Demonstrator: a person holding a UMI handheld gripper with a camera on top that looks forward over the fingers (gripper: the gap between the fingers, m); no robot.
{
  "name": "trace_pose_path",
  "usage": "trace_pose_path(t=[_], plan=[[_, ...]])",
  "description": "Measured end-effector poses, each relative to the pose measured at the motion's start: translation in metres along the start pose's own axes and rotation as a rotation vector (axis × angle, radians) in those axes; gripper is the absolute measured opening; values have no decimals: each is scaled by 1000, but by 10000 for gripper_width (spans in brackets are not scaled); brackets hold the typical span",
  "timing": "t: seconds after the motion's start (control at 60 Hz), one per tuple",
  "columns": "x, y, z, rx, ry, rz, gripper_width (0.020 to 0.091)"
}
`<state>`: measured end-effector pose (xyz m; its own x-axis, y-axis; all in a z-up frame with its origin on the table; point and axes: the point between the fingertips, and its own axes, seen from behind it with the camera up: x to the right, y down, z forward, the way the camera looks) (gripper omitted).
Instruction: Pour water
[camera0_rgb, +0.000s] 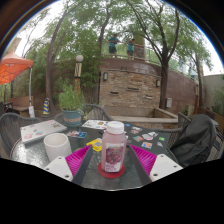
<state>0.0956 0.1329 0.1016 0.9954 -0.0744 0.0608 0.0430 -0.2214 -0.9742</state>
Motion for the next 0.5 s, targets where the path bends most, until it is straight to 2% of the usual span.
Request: trace_pose_path(t=[0.2, 0.5], plan=[[1, -18, -103, -10, 36, -17, 832], [-7, -23, -261, 45, -6, 43, 834]])
